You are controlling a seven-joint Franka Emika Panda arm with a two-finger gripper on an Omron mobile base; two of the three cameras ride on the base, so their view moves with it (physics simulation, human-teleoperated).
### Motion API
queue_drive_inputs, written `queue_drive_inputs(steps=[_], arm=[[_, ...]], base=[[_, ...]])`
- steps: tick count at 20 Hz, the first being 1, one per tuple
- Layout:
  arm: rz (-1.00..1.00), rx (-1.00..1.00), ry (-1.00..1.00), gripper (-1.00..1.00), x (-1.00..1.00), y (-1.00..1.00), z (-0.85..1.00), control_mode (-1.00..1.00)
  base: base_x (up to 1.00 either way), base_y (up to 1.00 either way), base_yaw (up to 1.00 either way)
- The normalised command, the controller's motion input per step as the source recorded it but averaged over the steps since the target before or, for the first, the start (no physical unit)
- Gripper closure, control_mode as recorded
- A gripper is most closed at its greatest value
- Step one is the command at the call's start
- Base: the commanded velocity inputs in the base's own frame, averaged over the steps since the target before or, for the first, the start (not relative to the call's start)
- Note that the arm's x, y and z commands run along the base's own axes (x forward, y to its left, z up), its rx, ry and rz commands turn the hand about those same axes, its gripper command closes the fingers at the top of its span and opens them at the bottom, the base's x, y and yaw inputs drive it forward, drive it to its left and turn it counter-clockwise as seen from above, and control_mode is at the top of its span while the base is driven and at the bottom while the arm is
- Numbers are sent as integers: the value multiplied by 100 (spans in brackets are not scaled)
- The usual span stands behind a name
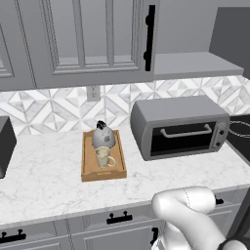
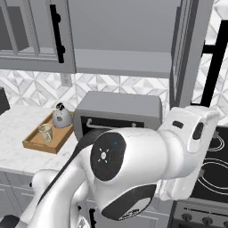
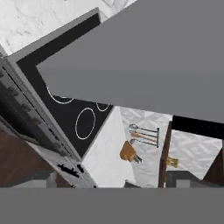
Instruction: Pick the kettle from the counter and place it on the tray. Then pick the mug from the cabinet and place it on the tray. Then close the cabinet doors.
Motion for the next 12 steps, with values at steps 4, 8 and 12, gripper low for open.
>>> queue_drive_inputs(steps=[4,8,12], arm=[[37,0,0,-100,0,-1,0,-100],[37,3,0,-100,30,-15,0,-100],[35,8,0,-100,55,-11,0,-100]], base=[[0,0,0],[0,0,0],[0,0,0]])
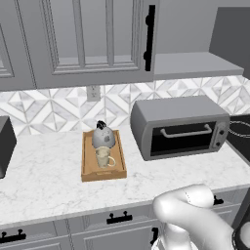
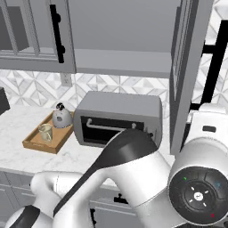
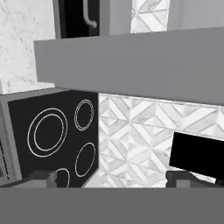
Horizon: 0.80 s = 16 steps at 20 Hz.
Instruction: Pick the kettle from the counter and place it on the tray. Then pick the mug from the cabinet and place it on the tray. Then close the cabinet doors.
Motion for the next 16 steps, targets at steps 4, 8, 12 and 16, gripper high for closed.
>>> queue_drive_inputs(steps=[4,8,12,16], arm=[[33,4,0,-100,56,2,0,-100],[29,0,0,-100,51,39,-5,-100],[23,0,0,-100,69,44,-2,-100],[16,0,0,-100,88,47,0,-100]], base=[[0,0,0],[0,0,0],[0,0,0],[0,0,0]])
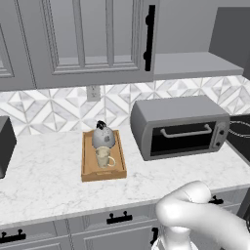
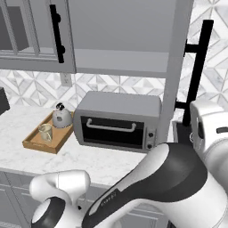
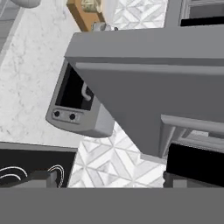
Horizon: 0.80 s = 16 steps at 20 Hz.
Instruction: Pick the kettle from the counter and place it on the tray. Then pick the mug from the cabinet and place it on the tray. Then close the cabinet doors.
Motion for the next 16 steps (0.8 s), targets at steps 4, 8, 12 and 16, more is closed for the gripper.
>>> queue_drive_inputs(steps=[4,8,12,16], arm=[[14,0,0,-100,85,61,-3,-100],[7,0,-8,-100,86,70,-3,-100],[2,0,-15,-100,92,68,0,-100],[0,0,-14,-100,86,79,-3,-100]], base=[[0,0,0],[0,0,0],[0,0,0],[0,0,0]])
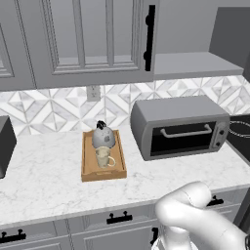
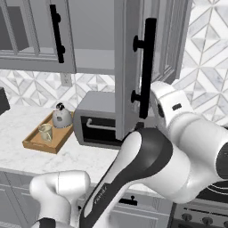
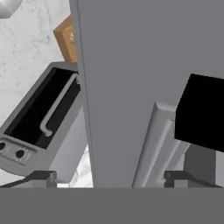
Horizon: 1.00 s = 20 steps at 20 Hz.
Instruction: Pick the kettle from the counter and place it on the tray. Then pick the mug from the cabinet and place it on the tray. Then close the cabinet doors.
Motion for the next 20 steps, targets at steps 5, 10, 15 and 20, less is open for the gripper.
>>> queue_drive_inputs(steps=[5,10,15,20], arm=[[5,0,-11,-100,76,84,-6,-100],[7,0,-10,-100,74,92,-7,-100],[2,1,-2,-100,96,80,0,-100],[0,3,0,-100,100,59,9,-100]], base=[[0,0,0],[0,0,0],[0,0,0],[0,0,0]])
